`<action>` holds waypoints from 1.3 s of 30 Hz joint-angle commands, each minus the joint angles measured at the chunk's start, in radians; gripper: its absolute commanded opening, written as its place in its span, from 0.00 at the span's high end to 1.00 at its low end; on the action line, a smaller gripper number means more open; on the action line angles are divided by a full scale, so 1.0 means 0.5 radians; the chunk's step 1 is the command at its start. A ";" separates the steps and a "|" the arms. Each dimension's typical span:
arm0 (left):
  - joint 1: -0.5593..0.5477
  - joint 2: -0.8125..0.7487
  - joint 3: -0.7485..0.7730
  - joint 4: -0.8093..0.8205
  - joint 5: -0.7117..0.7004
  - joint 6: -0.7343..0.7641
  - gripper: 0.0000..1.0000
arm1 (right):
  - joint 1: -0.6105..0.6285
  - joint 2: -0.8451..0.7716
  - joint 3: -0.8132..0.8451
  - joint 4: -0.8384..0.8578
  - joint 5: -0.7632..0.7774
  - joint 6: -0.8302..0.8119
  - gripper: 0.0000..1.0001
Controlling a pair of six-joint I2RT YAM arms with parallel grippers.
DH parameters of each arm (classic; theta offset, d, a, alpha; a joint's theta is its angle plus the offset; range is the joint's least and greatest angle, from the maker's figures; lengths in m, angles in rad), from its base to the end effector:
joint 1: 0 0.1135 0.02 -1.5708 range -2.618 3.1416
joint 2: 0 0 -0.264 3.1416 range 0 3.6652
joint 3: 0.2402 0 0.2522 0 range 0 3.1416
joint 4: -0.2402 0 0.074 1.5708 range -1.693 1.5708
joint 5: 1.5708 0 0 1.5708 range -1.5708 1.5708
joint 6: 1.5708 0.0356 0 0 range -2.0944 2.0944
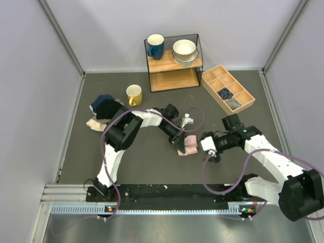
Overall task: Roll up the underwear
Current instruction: Roll the underwear to the center of the board.
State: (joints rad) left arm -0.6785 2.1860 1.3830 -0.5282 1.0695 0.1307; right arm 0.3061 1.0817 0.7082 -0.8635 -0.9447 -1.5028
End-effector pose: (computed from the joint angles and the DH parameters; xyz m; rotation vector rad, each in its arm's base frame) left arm 0.2975 -0.2799 0.1060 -1.2035 -2.3356 1.5798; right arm 0.1601 0.0808 0.2234 -1.8865 1.2373 0.7356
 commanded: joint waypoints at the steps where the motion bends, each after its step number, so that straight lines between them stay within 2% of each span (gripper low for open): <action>1: 0.010 0.083 0.001 0.016 -0.264 -0.077 0.87 | 0.350 0.063 -0.051 0.533 0.358 0.134 0.20; 3: 0.013 0.080 -0.002 0.077 -0.270 -0.135 0.84 | 0.516 0.149 -0.027 0.659 0.508 0.219 0.22; 7: 0.010 0.058 -0.014 0.148 -0.307 -0.203 0.81 | 0.685 0.398 0.007 0.770 0.754 0.318 0.34; 12: 0.013 0.003 -0.069 0.280 -0.347 -0.252 0.72 | 0.722 0.555 -0.024 0.840 0.877 0.370 0.39; 15: 0.028 -0.098 -0.176 0.473 -0.360 -0.390 0.66 | 0.722 0.625 -0.011 0.849 0.938 0.404 0.47; 17: 0.044 -0.227 -0.287 0.668 -0.384 -0.457 0.62 | 0.725 0.653 0.001 0.837 0.957 0.428 0.52; 20: 0.068 -0.500 -0.517 0.978 -0.565 -0.525 0.55 | 0.719 0.705 0.035 0.804 0.960 0.474 0.59; 22: 0.081 -0.726 -0.700 1.111 -0.718 -0.519 0.54 | 0.707 0.736 0.059 0.773 0.935 0.527 0.64; 28: 0.084 -1.318 -1.234 1.501 -1.098 -0.378 0.53 | 0.569 0.794 0.194 0.558 0.690 0.643 0.71; 32: 0.065 -1.757 -1.639 1.786 -1.212 -0.183 0.51 | 0.462 0.895 0.335 0.359 0.537 0.689 0.72; 34: -0.026 -2.017 -1.881 1.957 -1.243 -0.056 0.50 | 0.394 0.956 0.393 0.225 0.460 0.702 0.72; 36: -0.121 -2.150 -2.005 2.025 -1.261 0.189 0.50 | 0.357 1.060 0.479 0.144 0.414 0.708 0.72; 37: -0.234 -2.230 -2.084 2.050 -1.277 0.275 0.50 | 0.315 1.098 0.513 0.059 0.389 0.711 0.73; 39: -0.342 -2.252 -2.116 2.050 -1.338 0.496 0.50 | 0.272 1.217 0.617 -0.021 0.322 0.729 0.73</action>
State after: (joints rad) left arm -0.7433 1.1156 0.3855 0.3614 0.4675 0.1265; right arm 0.4889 1.6009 0.9283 -0.7105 -0.6895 -1.1694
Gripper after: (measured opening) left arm 0.497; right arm 0.283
